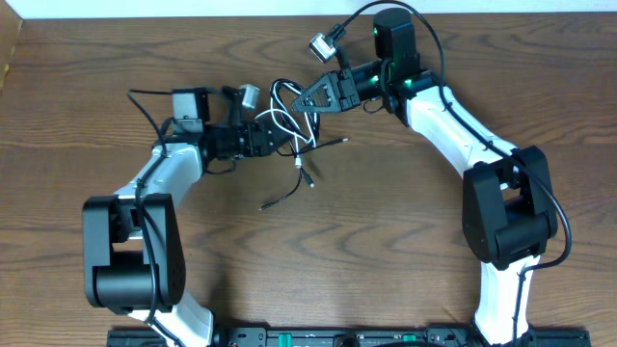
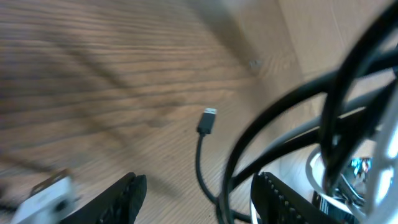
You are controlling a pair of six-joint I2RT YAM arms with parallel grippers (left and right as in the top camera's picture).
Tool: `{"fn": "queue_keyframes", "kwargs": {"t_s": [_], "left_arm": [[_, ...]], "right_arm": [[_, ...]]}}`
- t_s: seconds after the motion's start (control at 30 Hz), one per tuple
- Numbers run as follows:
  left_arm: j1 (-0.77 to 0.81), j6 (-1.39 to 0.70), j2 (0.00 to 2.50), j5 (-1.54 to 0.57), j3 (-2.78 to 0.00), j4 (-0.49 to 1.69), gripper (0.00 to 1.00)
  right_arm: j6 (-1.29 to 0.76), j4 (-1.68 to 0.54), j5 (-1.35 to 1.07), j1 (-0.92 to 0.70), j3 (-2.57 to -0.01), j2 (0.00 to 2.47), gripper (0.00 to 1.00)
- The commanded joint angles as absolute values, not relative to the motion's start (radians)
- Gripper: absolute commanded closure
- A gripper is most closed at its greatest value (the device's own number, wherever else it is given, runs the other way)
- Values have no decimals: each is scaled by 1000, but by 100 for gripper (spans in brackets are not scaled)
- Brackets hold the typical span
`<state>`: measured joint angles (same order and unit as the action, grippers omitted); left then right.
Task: Untangle cables
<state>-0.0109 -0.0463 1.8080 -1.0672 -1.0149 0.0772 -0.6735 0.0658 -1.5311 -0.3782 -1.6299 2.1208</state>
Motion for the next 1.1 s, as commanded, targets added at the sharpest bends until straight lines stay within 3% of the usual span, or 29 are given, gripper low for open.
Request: {"fn": "queue_keyframes", "kwargs": {"t_s": [0.0,0.07,0.1,0.17,0.23,0.33,0.4,0.6,1.03,1.07], "left_arm": [[15,8,1790,-1060,-1018,73,41],[22,7,1790,-1060,-1018,67,44],[23,7,1790,-1050,-1018,66,52],[23,6,1790,-963,-1018,68,80],[23,3,1790,-903,-1018,69,85],[23,3,1790,-881,-1018,70,85],[23,0,1790,-881,-1018,70,67],[25,-4,1790,-928,-1018,64,52],[69,7,1792,-917,-1018,41,53],[69,7,1792,-910,-1018,41,57]], "right_arm": [[-680,68,-1562,-384,-1634,2125,99],[-680,68,-1562,-389,-1634,2125,99],[-680,68,-1562,-392,-1634,2125,99],[-680,68,-1562,-397,-1634,2125,99],[-680,68,-1562,-400,-1634,2125,99],[-680,68,-1562,-402,-1634,2125,99],[-680,68,-1562,-403,-1634,2125,99],[-680,68,-1562,-408,-1634,2125,99],[-702,68,-1562,-439,-1634,2125,99],[-702,68,-1562,-440,-1634,2125,99]]}}
